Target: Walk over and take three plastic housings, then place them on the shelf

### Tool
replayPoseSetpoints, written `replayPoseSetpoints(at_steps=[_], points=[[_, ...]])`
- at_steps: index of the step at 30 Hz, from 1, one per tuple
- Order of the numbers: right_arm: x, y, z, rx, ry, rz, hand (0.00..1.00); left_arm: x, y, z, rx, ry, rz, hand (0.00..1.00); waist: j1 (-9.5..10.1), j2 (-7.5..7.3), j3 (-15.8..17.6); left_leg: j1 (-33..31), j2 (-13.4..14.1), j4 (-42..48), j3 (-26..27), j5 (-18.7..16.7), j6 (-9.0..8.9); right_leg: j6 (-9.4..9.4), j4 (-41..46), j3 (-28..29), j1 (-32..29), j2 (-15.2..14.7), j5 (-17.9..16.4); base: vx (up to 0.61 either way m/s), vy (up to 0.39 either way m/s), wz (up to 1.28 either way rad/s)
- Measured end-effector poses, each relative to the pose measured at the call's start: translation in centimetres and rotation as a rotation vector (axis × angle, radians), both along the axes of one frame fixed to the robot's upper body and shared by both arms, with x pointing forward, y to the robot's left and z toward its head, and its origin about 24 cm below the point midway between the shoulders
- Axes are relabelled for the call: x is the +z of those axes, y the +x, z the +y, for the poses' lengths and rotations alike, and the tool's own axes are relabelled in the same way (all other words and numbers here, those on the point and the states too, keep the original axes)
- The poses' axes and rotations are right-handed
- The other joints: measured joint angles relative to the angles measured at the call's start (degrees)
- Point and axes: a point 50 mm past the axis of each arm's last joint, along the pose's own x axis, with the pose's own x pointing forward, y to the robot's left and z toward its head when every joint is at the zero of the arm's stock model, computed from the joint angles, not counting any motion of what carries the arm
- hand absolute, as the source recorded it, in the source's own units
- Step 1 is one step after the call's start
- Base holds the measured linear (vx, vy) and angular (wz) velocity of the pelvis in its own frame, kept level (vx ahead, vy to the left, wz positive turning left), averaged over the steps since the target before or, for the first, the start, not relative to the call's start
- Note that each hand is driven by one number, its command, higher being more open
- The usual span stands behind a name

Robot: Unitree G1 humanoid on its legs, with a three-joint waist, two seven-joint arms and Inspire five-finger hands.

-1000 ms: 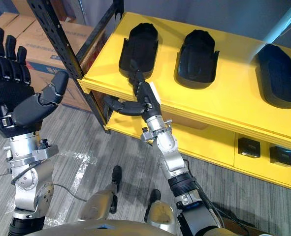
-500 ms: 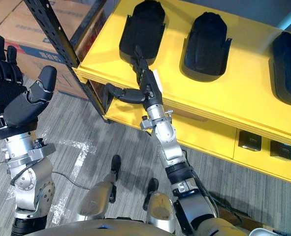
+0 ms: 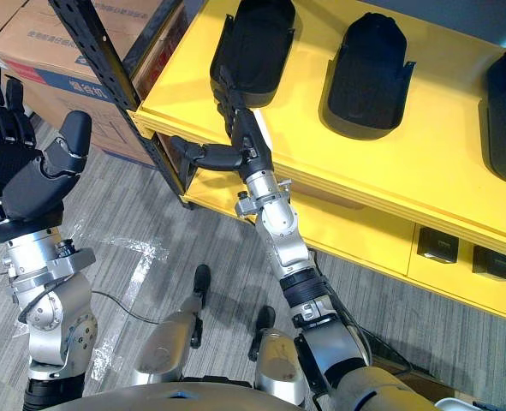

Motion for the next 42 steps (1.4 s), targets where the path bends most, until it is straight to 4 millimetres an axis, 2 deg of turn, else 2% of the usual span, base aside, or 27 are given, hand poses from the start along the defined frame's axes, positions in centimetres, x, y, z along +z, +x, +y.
replayPoseSetpoints(at_steps=[6,10,12,14,16,18,21,25,26,30,32,35,38,42], points=[[0.0,-0.2,-0.2,-0.018,0.011,-0.003,1.0,0.0,0.0,-0.1,-0.015,0.0,-0.001,1.0,-0.01,-0.02,0.02,-0.1,0.03,0.02,0.32,-0.28,0.39,-0.03,-0.37,0.02,-0.05,0.0,-0.01,0.01,-0.011,0.0],[0.2,-3.5,-1.4,-0.059,0.055,-0.074,1.0,-0.1,0.0,-0.1,-0.026,-0.015,0.001,1.0,-0.03,-0.2,0.09,0.03,0.13,0.17,2.2,-0.43,0.61,0.49,-0.48,1.06,-0.24,-0.11,0.33,0.06,-0.028,-0.12],[1.2,-5.0,-1.9,-0.062,0.087,-0.135,1.0,-0.1,0.1,-0.2,-0.033,-0.026,0.004,1.0,-0.44,-0.36,0.05,0.46,0.21,0.17,3.44,-0.44,0.61,0.8,-0.49,2.38,-0.41,-0.18,0.57,0.06,-0.021,-0.32],[3.2,-6.6,-2.4,-0.059,0.124,-0.235,1.0,-0.2,0.1,-0.6,-0.056,-0.028,0.011,1.0,-1.48,-0.76,0.03,1.33,0.43,0.18,5.04,-0.62,0.78,1.24,-0.56,3.84,-0.34,-0.17,0.9,0.07,-0.029,-0.33],[4.2,-7.4,-2.3,-0.029,0.134,-0.29,1.0,-0.4,0.4,-1.0,-0.079,-0.026,0.033,1.0,-2.05,-1.37,0.0,2.54,0.7,0.16,6.35,-1.0,0.77,1.35,-0.72,5.14,0.27,-0.06,1.0,0.04,-0.026,-0.34],[4.5,-8.4,-2.3,-0.013,0.134,-0.314,1.0,-0.5,0.5,-1.5,-0.105,-0.024,0.052,1.0,-2.87,-2.29,-0.5,3.69,1.14,-0.01,7.48,-1.64,0.62,1.3,-1.46,6.02,1.1,0.02,1.09,0.05,-0.03,-0.31],[3.5,-8.8,-2.4,-0.025,0.094,-0.278,1.0,-0.6,0.6,-1.8,-0.125,-0.016,0.063,1.0,-3.49,-3.31,-1.34,4.51,1.64,-0.02,8.86,-2.2,0.38,1.29,-1.77,7.32,1.28,0.37,1.12,0.04,-0.03,-0.26],[2.2,-8.7,-2.9,-0.113,-0.095,-0.241,1.0,-0.7,0.7,-2.1,-0.146,-0.006,0.078,1.0,-3.65,-3.34,-1.92,4.39,1.95,0.01,9.46,-2.16,0.5,1.23,-3.58,7.54,1.62,0.98,2.44,0.04,-0.022,-0.1],[1.8,-8.6,-3.7,-0.154,-0.195,-0.233,1.0,-0.8,0.7,-2.3,-0.154,-0.004,0.085,1.0,-3.71,-3.33,-2.32,4.43,1.86,0.01,9.52,-2.02,0.69,1.27,-3.7,7.68,1.73,0.99,2.51,0.04,-0.012,-0.01],[1.4,-8.2,-5.9,-0.243,-0.353,-0.218,1.0,-0.9,0.7,-2.3,-0.163,0.012,0.095,1.0,-3.54,-3.31,-2.47,4.52,1.82,-0.02,9.5,-2.05,0.66,1.3,-4.41,7.76,2.13,1.01,2.87,0.01,0.0,0.0],[1.1,-7.7,-7.6,-0.315,-0.443,-0.197,1.0,-0.9,0.7,-2.3,-0.167,0.006,0.096,1.0,-3.66,-3.3,-2.51,4.5,1.81,-0.04,9.6,-2.29,0.4,1.37,-4.55,8.0,2.12,1.08,2.97,-0.01,0.009,-0.02],[0.6,-7.2,-9.3,-0.406,-0.464,-0.148,1.0,-1.0,0.7,-2.1,-0.179,-0.001,0.102,1.0,-3.83,-3.19,-2.82,4.26,1.85,-0.05,9.82,-2.29,0.41,1.38,-5.32,8.23,2.1,1.17,3.34,-0.01,0.013,-0.04],[0.2,-7.0,-9.9,-0.492,-0.503,-0.143,1.0,-1.2,0.6,-2.0,-0.176,0.0,0.114,1.0,-4.16,-3.0,-3.55,4.19,1.76,-0.05,10.28,-2.36,0.53,1.56,-5.73,8.73,1.99,1.13,3.61,0.01,0.007,-0.07],[0.5,-7.0,-10.4,-0.494,-0.543,-0.153,1.0,-1.4,0.6,-1.9,-0.177,0.012,0.129,1.0,-4.62,-3.01,-3.76,4.09,1.75,-0.04,10.31,-2.37,0.59,1.72,-5.95,8.74,1.99,1.13,3.72,0.0,0.0,0.0]])
